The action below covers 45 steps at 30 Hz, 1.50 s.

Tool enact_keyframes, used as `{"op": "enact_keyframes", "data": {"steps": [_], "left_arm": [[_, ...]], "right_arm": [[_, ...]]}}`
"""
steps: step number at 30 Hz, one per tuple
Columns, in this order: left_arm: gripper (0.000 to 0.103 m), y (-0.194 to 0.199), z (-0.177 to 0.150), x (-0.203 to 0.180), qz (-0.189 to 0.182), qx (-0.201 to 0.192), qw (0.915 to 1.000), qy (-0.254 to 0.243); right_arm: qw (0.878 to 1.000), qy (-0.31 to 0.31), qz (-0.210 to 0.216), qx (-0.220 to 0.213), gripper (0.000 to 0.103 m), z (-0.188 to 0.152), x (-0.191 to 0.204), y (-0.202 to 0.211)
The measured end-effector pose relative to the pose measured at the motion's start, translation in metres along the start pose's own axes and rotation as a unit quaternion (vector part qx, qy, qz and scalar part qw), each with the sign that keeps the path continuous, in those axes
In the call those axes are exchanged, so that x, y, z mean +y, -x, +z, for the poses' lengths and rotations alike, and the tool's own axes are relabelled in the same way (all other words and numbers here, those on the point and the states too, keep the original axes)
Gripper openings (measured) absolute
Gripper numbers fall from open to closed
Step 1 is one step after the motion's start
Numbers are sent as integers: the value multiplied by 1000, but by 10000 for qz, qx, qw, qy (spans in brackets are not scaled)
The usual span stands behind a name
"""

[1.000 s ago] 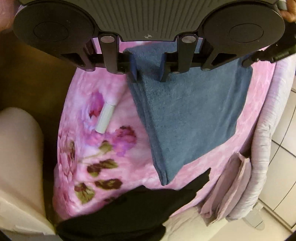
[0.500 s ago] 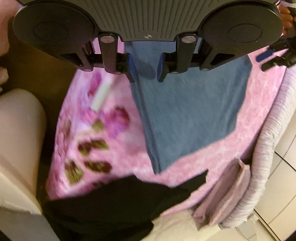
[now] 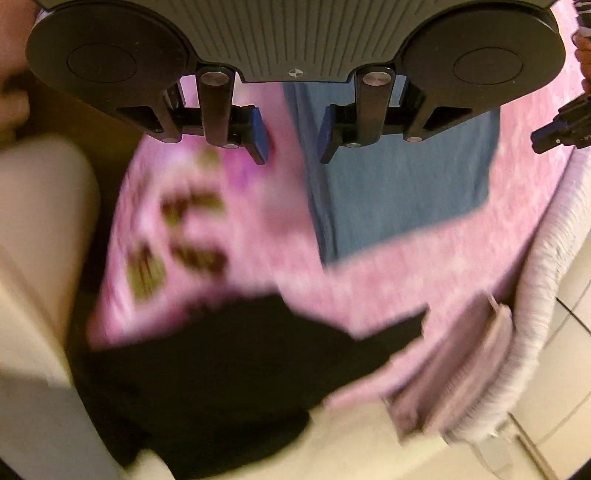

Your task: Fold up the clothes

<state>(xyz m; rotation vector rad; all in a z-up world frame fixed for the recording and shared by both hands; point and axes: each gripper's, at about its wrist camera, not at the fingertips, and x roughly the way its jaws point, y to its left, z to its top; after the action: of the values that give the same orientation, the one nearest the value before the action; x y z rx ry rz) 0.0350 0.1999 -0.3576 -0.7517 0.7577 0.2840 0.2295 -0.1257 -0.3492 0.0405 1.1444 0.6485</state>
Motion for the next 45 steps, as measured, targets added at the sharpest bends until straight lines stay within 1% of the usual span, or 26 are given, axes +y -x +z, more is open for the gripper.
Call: {"op": "enact_keyframes", "data": {"steps": [1, 3, 5, 6, 7, 8, 9, 10, 13, 14, 15, 17, 19, 21, 24, 26, 28, 29, 30, 31, 33, 37, 39, 42, 44, 45], "left_arm": [[33, -14, 5, -9, -68, 135, 9998, -115], [33, -40, 10, -9, -143, 379, 9991, 102], [29, -56, 13, -4, -343, 331, 9980, 419], [22, -63, 14, -1, -444, 303, 9969, 578], [3, -66, 16, 1, -472, 248, 9968, 594], [2, -68, 19, 3, -497, 191, 9968, 603], [2, -69, 19, 1, -479, 136, 9977, 453], [2, -70, 19, 0, -458, 81, 9985, 294], [4, -83, 15, -2, -172, 16, 9996, -213], [1, -88, 14, 2, -10, -19, 9997, -226], [0, -89, 12, 5, 430, -94, 9987, -241], [0, -81, 14, 18, 971, -237, 9950, -91], [0, -58, 20, 24, 517, -394, 9971, 384], [3, -46, 25, 18, 104, -317, 9981, 526], [35, -50, 28, 15, -345, -23, 9948, 957], [36, -66, 26, 13, -378, 217, 9931, 1084], [31, -78, 23, 9, -458, 353, 9929, 1038], [15, -82, 21, 5, -569, 379, 9928, 981], [9, -86, 18, 2, -680, 406, 9926, 925], [6, -84, 17, -2, -630, 298, 9944, 797], [4, -77, 13, -2, -615, 104, 9953, 739], [4, -63, 5, -1, -588, -282, 9959, 631], [5, -73, 7, 4, -460, -170, 9963, 709], [15, -90, 10, 10, -189, 54, 9969, 766], [15, -86, 16, 6, -110, 29, 9975, 700], [14, -78, 19, 2, 1, -132, 9982, 592]], "right_arm": [[10000, 40, 26, -32, 33, 4, 1, -4], [9999, 120, 79, -97, 33, 12, 3, -13], [9996, 200, 132, -161, 33, 20, 5, -21], [9994, 239, 159, -193, 33, 24, 6, -25], [9992, 279, 185, -225, 32, 28, 7, -29], [9989, 319, 212, -257, 24, 32, 8, -34], [9987, 359, 238, -290, 11, 36, 8, -38], [9983, 399, 265, -322, 11, 40, 9, -42], [9976, 485, 320, -389, 11, 50, 10, -56], [9979, 455, 296, -362, 11, 48, 7, -63], [9982, 424, 273, -334, 12, 46, 4, -70], [9991, 261, 187, -289, 19, 51, 0, -72], [9990, 160, 158, -378, 21, 59, -2, -62], [9982, 48, 237, -545, 21, 66, -6, -50], [9974, -467, 492, -250, 23, 72, -19, -50], [9933, -887, 724, -122, 24, 71, -27, -54], [9904, -1093, 846, 13, 24, 70, -27, -60], [9905, -1088, 840, 28, 24, 69, -26, -63], [9917, -1014, 791, -4, 14, 69, -22, -64], [9942, -806, 709, -115, 9, 68, -16, -62], [9970, -262, 607, -405, 6, 66, -2, -53], [9935, 581, 601, -776, 5, 59, 22, -46], [9941, 637, 516, -712, 5, 59, 24, -56], [9979, 403, 353, -363, 7, 59, 17, -79], [9988, 315, 287, -241, 12, 63, 13, -82], [9989, 310, 260, -217, 17, 65, 13, -79]]}}
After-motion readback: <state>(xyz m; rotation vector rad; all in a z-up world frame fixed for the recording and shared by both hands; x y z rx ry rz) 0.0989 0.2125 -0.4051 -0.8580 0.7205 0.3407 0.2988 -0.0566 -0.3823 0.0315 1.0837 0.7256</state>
